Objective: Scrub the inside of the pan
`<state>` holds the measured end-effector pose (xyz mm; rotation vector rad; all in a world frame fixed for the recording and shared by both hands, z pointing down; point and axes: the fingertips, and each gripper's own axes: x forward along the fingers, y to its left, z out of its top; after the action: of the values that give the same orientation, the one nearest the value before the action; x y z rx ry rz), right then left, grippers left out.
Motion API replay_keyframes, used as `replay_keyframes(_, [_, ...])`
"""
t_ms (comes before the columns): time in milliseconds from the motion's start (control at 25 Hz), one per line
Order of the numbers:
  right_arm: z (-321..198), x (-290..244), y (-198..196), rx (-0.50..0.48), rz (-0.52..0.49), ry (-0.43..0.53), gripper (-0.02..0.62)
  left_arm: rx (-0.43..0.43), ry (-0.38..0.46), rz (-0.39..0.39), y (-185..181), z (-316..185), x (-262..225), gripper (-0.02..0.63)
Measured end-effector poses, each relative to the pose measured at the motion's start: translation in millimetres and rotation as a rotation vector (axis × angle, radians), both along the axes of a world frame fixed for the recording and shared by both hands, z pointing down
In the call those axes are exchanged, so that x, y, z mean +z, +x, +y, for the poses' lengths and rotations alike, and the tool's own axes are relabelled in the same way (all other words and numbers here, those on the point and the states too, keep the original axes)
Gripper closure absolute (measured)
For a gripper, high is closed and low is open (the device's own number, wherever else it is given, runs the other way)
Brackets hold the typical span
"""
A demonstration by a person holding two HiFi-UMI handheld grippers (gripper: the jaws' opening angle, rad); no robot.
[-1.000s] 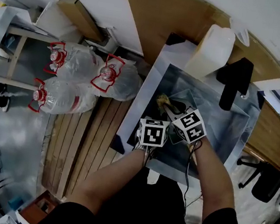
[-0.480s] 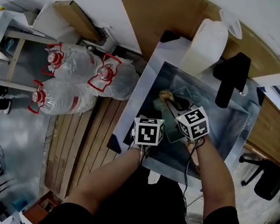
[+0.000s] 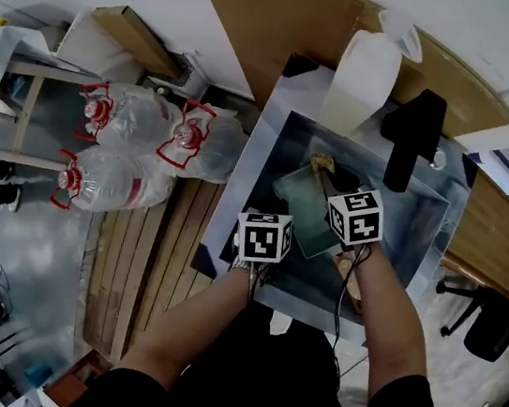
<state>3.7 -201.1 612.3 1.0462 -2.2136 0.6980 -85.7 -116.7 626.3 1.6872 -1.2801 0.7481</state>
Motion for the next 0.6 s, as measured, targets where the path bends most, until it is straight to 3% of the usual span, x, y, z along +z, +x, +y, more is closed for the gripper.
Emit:
replay_keyframes(320, [-5.2, 1.4, 12.8, 0.062, 0.050, 0.029, 0.502, -0.004, 0.003, 0.005, 0.8, -0.8, -0.3, 0.557])
replay_keyframes(600, [5.0, -2.1, 17.4, 0.018, 0.037, 0.007, 0.502, -0.004, 0.004, 0.007, 0.3, -1.2, 0.4, 0.557])
